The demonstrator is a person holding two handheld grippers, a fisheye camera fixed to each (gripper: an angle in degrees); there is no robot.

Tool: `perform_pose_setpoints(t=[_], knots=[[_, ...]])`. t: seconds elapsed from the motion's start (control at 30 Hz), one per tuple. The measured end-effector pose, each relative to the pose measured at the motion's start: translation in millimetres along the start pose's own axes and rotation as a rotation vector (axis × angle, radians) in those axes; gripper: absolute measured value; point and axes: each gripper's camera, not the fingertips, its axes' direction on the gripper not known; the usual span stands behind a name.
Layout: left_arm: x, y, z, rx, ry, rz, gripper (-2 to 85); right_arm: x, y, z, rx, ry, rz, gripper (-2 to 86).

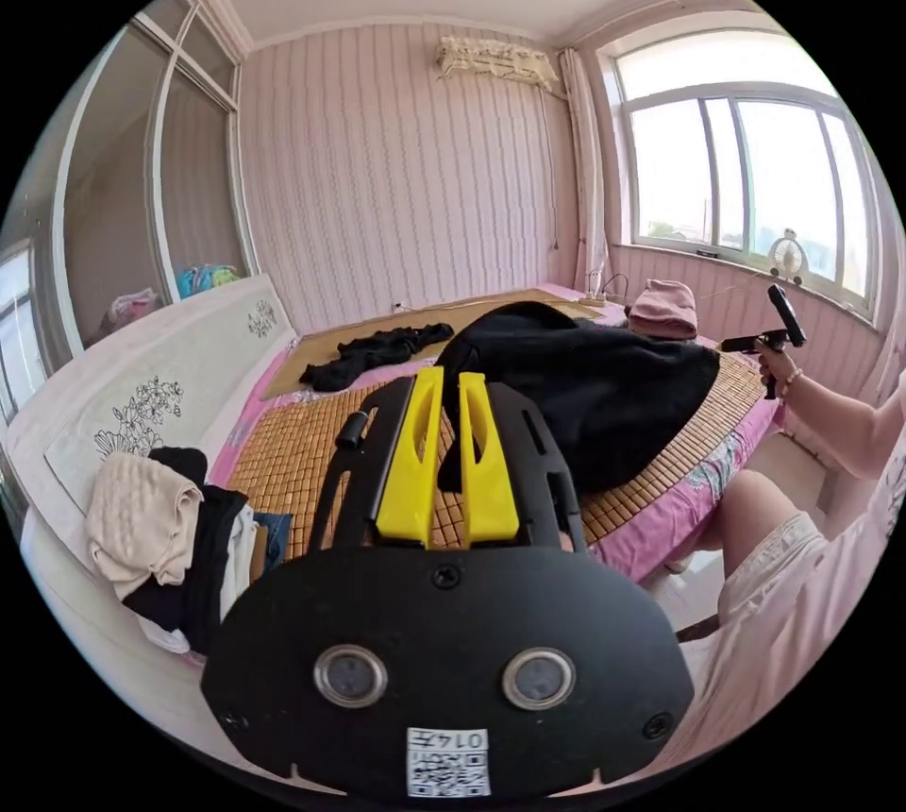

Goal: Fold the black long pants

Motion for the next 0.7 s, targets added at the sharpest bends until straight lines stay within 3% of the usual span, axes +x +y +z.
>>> perform_pose_setpoints(t=[0.13, 0.2, 0.3, 0.53, 0.7], knots=[[2.6, 69.9, 16.8, -0.214, 0.022, -0.036, 3.7, 53.6, 54.5, 14.9, -0.174, 0.066, 0.065, -0.9], [2.7, 141.6, 47.4, -0.437, 0.041, -0.106, 3.9, 71.7, 90.8, 38.7, -0.344, 0.057, 0.085, -0.8], [-0.1, 212.7, 67.3, -0.67, 0.01, -0.221, 4.2, 65.5, 117.0, 55.8, -0.42, 0.024, 0.064, -0.5], [-16.0, 238.7, 31.9, -0.615, 0.062, -0.415, 5.3, -25.7, 99.3, 81.5, -0.416, -0.131, -0.214, 4.0], [-34.3, 249.2, -1.7, -0.543, 0.115, -0.589, 5.3, -170.6, 89.7, 103.7, -0.378, -0.213, -0.63, 9.2]])
